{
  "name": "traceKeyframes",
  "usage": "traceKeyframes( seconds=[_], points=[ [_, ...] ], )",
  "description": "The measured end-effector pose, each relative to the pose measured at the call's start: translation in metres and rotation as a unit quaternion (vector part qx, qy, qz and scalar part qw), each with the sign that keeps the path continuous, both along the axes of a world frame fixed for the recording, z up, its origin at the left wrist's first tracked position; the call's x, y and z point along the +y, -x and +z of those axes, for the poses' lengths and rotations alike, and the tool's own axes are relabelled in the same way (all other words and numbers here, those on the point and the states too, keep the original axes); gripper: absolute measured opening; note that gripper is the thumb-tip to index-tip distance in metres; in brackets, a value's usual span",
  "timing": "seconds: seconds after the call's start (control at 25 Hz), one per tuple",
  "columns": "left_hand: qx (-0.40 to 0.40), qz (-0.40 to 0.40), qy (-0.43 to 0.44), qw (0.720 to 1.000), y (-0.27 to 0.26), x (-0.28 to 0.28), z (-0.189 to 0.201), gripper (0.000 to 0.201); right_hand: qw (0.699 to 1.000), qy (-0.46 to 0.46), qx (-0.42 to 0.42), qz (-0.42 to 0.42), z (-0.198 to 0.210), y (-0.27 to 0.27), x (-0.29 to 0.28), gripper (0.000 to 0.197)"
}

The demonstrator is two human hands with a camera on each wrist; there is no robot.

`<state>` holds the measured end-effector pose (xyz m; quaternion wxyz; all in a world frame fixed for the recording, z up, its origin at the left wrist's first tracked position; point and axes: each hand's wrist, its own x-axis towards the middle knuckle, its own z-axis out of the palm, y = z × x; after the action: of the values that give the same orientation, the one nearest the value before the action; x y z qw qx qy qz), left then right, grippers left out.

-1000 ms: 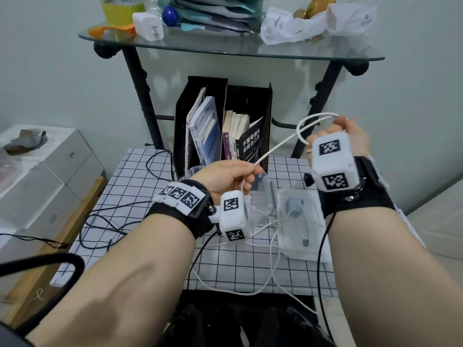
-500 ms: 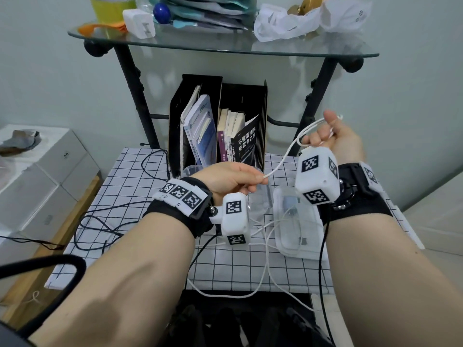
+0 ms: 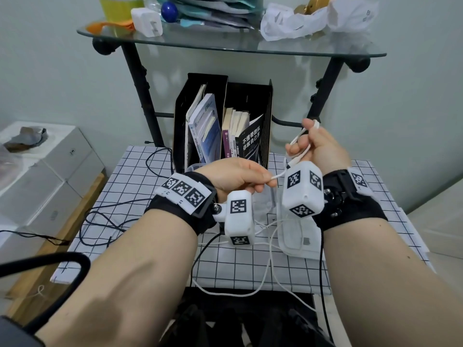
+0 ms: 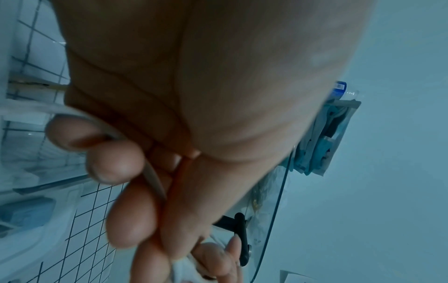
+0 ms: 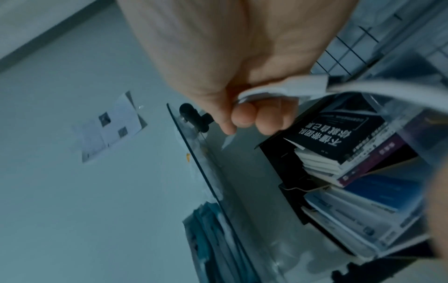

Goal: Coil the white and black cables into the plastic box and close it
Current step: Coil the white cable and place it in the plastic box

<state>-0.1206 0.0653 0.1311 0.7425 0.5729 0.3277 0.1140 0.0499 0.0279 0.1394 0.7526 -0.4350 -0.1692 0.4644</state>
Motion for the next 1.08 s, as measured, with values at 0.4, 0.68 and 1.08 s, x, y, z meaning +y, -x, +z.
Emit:
traceKeyframes(
  seconds=[0.4, 0.68, 1.08],
  points=[
    [0.034, 0.037, -0.023, 0.999, 0.004, 0.004, 0.011, 0.023, 0.987, 0.079, -0.125, 0.064, 0.006, 0.007, -0.004, 0.029],
    [0.050, -0.019, -0.025, 0.998, 0.003, 0.006, 0.014, 0.025, 0.983, 0.084, -0.130, 0.100, 0.009, 0.018, -0.005, 0.022],
    [-0.051, 0.052, -0.031, 0.997, 0.003, 0.005, 0.024, 0.026, 0.949, 0.147, -0.165, 0.224, -0.001, 0.023, -0.008, 0.013]
  ],
)
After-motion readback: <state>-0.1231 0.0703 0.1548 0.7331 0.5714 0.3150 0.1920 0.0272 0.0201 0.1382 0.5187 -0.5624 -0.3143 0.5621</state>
